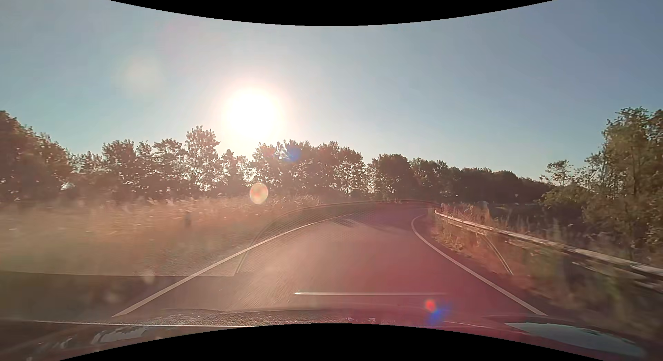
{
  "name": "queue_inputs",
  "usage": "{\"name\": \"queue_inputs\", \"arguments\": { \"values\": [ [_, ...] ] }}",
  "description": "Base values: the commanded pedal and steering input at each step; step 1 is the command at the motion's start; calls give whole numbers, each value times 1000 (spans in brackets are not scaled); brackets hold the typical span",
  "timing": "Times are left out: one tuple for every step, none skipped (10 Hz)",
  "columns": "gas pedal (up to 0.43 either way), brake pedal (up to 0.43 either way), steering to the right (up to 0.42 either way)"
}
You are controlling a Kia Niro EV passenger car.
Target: Follow the waypoints while adhering to traffic rules and regulations
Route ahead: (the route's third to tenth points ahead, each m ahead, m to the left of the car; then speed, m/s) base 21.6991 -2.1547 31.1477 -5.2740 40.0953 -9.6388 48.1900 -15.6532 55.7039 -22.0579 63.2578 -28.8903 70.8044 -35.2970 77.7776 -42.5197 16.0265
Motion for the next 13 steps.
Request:
{"name": "queue_inputs", "arguments": {
  "values": [
    [220, 0, 68],
    [220, 0, 71],
    [220, 0, 71],
    [220, 0, 72],
    [220, 0, 74],
    [220, 0, 75],
    [220, 0, 78],
    [220, 0, 78],
    [228, 0, 77],
    [240, 0, 77],
    [240, 0, 76],
    [248, 0, 76],
    [280, 0, 76]
  ]
}}
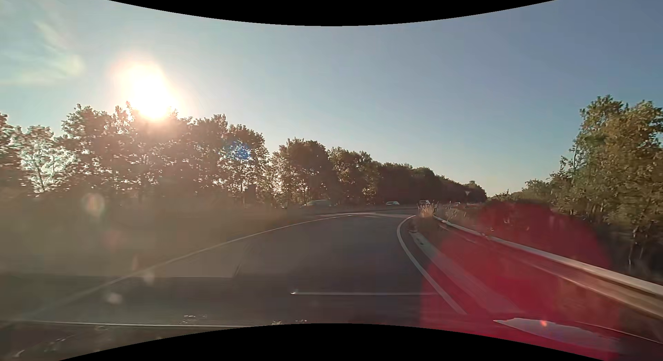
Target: Follow the waypoints while adhering to traffic rules and regulations
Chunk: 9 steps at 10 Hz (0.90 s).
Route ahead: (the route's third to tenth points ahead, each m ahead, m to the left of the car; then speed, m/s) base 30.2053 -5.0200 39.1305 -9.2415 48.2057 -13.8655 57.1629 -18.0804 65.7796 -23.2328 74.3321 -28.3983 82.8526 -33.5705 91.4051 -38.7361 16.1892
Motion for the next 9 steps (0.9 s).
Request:
{"name": "queue_inputs", "arguments": {
  "values": [
    [287, 0, 75],
    [299, 0, 74],
    [299, 0, 74],
    [299, 0, 73],
    [311, 0, 70],
    [319, 0, 68],
    [319, 0, 69],
    [331, 0, 70],
    [331, 0, 71]
  ]
}}
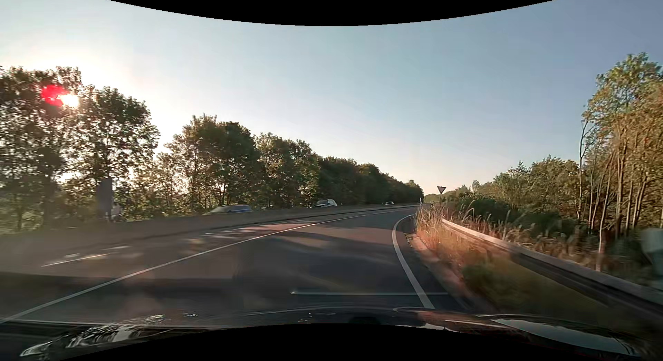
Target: Follow the waypoints while adhering to traffic rules and regulations
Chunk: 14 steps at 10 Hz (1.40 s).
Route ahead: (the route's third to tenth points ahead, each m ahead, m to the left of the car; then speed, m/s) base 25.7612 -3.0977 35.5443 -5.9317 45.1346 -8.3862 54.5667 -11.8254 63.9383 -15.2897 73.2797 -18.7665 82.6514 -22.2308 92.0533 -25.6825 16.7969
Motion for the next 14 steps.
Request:
{"name": "queue_inputs", "arguments": {
  "values": [
    [331, 0, 71],
    [339, 0, 71],
    [358, 0, 71],
    [370, 0, 71],
    [370, 0, 70],
    [378, 0, 68],
    [398, 0, 65],
    [409, 0, 63],
    [421, 0, 60],
    [421, 0, 56],
    [429, 0, 53],
    [429, 0, 50],
    [449, 0, 45],
    [461, 0, 41]
  ]
}}
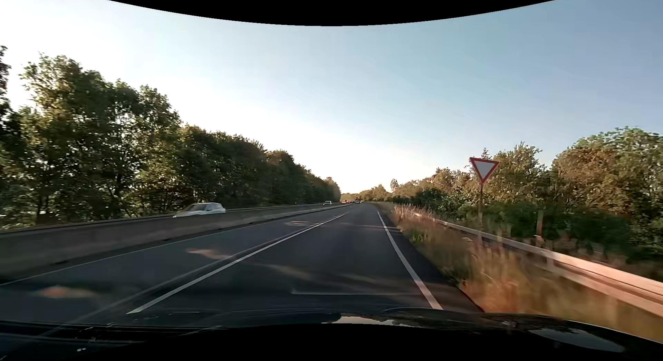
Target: Follow the waypoints while adhering to traffic rules and regulations
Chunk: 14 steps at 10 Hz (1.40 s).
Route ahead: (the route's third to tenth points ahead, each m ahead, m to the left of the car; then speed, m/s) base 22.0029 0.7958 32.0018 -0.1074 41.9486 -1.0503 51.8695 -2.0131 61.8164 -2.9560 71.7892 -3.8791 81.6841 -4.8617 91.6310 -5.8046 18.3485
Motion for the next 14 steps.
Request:
{"name": "queue_inputs", "arguments": {
  "values": [
    [469, 0, 41],
    [488, 0, 41],
    [520, 0, 41],
    [559, 0, 39],
    [610, 0, 35],
    [642, 0, 33],
    [681, 0, 29],
    [713, 0, 20],
    [720, 0, 13],
    [752, 0, 7],
    [791, 0, 3],
    [823, 0, 0],
    [850, 0, -3],
    [862, 0, -4]
  ]
}}
